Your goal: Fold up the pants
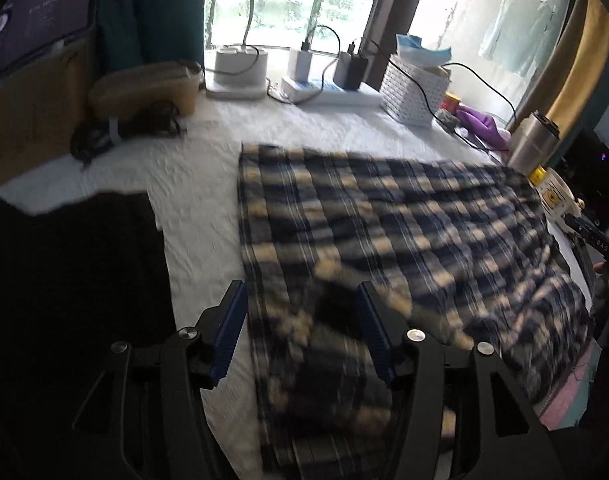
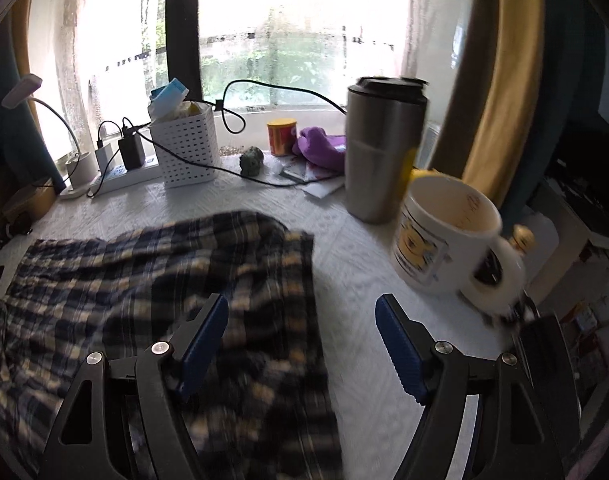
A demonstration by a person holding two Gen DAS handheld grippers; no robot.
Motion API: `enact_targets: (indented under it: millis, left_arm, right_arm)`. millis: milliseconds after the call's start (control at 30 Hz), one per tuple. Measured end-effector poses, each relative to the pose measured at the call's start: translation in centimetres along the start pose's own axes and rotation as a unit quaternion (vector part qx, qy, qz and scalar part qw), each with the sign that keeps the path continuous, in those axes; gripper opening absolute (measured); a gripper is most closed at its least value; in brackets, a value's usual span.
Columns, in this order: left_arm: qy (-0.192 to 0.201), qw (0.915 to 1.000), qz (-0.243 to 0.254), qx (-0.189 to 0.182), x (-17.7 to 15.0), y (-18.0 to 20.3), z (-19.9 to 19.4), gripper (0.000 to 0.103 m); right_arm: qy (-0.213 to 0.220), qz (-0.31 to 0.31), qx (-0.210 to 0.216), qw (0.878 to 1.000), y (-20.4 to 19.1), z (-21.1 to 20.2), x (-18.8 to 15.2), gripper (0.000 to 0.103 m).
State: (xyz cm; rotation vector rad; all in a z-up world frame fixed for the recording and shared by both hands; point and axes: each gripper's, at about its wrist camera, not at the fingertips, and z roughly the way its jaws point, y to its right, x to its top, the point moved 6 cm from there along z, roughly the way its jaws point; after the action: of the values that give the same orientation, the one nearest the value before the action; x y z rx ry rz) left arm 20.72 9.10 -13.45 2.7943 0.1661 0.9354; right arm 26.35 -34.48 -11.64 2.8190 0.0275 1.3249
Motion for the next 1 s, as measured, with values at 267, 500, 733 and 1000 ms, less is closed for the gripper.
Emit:
enact_targets:
  millis: [267,500,733,1000]
  left_arm:
    - [0.008,0.9996,-0.004,-0.028,-2.7,0.8,-0.6,0.056]
    - [0.017,0.999,0.025,-0.032,-3.7,2.2,-1.1,0.056]
    - [0.034,0.9975,0.054,-0.031,-4.1,3.4,-1.5,0.036]
    - [0.071,0.9935,0.089,-0.015,-3.9,5.0,-5.0,0.001]
  right_arm:
    - [-0.013,0.027,-0.008,1.0,2.8,-3.0,-4.6,0.077]
    - [-0.012,0.001,0.045,0.999,1.2,-6.1,-8.2,0.066]
    - [-0.052,-0.052,0.071,0.995,-1.9,-5.2,-11.7,0.024]
    - [0.0,-0.032,0.027,0.999,0.3,-8.1,-9.6,0.013]
